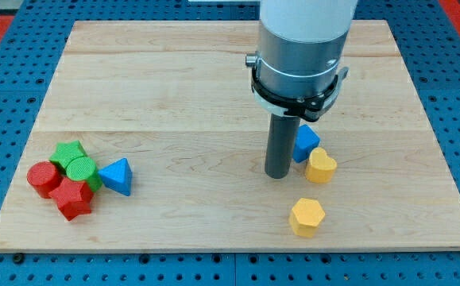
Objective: Push the blue cube towards the top right to the blue triangle
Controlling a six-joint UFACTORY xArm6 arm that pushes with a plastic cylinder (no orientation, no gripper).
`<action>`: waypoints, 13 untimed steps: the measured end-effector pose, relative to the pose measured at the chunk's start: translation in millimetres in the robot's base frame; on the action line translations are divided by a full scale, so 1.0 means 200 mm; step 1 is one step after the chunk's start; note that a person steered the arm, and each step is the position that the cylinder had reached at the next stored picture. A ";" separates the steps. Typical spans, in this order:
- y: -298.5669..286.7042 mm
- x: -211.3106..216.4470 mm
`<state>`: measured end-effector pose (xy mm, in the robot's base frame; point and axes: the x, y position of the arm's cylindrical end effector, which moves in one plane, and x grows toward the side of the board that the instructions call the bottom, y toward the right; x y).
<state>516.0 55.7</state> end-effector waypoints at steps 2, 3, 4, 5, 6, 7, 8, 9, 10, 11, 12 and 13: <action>-0.07 -0.06; -0.17 -0.08; -0.25 -0.14; -0.28 -0.15; -0.28 -0.15; -0.29 -0.14; -0.29 -0.13; -0.20 -0.06; -0.17 0.00; -0.20 0.01; -0.27 0.01; -0.36 0.01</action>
<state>517.1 -16.2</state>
